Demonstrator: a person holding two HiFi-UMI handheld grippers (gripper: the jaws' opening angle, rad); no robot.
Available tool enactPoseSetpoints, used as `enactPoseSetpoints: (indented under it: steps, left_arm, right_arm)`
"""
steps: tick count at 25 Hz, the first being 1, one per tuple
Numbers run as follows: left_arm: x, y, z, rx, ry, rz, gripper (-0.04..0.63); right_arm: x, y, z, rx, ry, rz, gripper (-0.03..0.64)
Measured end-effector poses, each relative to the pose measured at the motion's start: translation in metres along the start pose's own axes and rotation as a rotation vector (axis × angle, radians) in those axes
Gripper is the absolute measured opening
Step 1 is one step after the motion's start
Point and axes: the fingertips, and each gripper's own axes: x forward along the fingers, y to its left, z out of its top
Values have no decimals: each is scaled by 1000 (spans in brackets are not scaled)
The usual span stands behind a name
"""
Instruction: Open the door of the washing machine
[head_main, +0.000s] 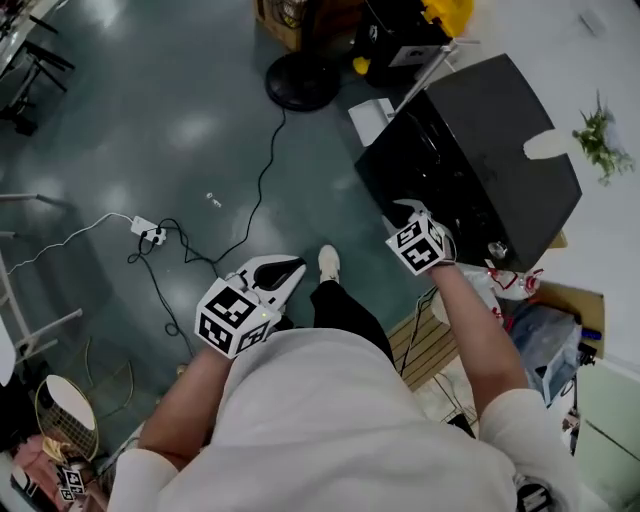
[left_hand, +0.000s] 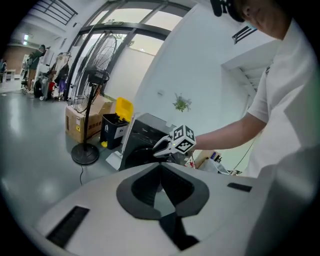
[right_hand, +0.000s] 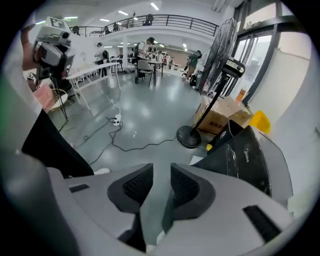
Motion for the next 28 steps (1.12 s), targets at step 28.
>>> enactPoseSetpoints:
  steps: [28]
  left_arm:
    - [83,61,15,-253,12,173,18]
  right_arm:
    - [233,-175,-60,-283,487,-88,146]
